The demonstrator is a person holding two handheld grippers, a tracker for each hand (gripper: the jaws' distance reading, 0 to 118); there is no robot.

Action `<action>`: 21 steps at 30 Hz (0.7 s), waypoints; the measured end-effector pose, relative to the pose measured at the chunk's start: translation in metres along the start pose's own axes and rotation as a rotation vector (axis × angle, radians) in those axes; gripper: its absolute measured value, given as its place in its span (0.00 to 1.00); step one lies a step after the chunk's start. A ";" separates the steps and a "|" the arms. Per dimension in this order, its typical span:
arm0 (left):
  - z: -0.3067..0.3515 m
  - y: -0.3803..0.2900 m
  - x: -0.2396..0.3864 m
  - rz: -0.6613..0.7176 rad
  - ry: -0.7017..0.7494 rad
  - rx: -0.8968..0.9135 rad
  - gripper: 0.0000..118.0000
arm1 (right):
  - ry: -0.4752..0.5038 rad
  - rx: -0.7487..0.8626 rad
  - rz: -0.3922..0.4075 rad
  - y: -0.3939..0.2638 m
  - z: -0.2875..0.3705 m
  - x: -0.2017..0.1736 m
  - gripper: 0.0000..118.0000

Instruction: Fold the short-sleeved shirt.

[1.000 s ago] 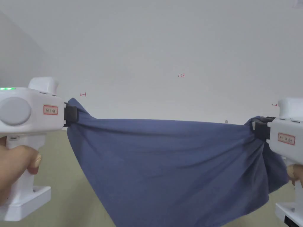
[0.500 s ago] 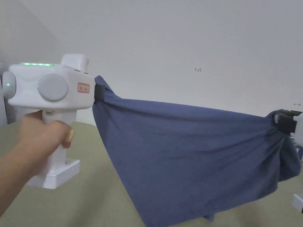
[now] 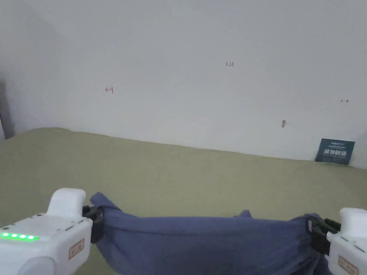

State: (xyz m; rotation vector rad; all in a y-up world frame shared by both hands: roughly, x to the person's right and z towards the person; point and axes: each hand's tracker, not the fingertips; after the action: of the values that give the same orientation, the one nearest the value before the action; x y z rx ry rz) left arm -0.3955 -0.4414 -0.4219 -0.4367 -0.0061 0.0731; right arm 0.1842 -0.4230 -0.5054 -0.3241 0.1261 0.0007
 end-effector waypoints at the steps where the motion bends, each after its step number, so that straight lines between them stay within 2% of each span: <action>1: 0.006 -0.015 0.001 0.015 0.000 -0.016 0.04 | -0.001 -0.022 -0.018 -0.013 0.007 0.001 0.02; 5: 0.028 -0.074 0.000 0.117 -0.030 -0.153 0.04 | -0.018 -0.117 -0.114 -0.062 0.045 0.003 0.02; 11: 0.066 -0.127 -0.010 0.189 -0.031 -0.307 0.04 | -0.009 -0.208 -0.132 -0.102 0.084 0.001 0.02; 16: 0.080 -0.139 -0.006 0.181 -0.042 -0.345 0.04 | -0.002 -0.258 -0.139 -0.108 0.090 -0.002 0.05; 17: 0.080 -0.138 -0.004 0.173 -0.048 -0.370 0.09 | -0.006 -0.283 -0.149 -0.108 0.092 -0.001 0.09; 18: 0.082 -0.137 -0.002 0.157 -0.047 -0.390 0.23 | -0.021 -0.287 -0.150 -0.107 0.094 -0.001 0.16; 19: 0.083 -0.136 -0.001 0.134 -0.051 -0.396 0.46 | -0.029 -0.277 -0.148 -0.105 0.099 0.000 0.25; 20: 0.085 -0.136 -0.001 0.121 -0.066 -0.392 0.71 | -0.042 -0.255 -0.146 -0.102 0.106 0.002 0.42; 21: 0.086 -0.136 -0.001 0.129 -0.091 -0.391 0.74 | -0.049 -0.222 -0.148 -0.098 0.115 0.004 0.61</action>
State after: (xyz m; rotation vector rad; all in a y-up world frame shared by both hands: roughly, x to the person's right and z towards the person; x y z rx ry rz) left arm -0.3892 -0.5280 -0.2861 -0.8246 -0.0825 0.2213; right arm 0.2045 -0.4800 -0.3667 -0.5540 0.0528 -0.1249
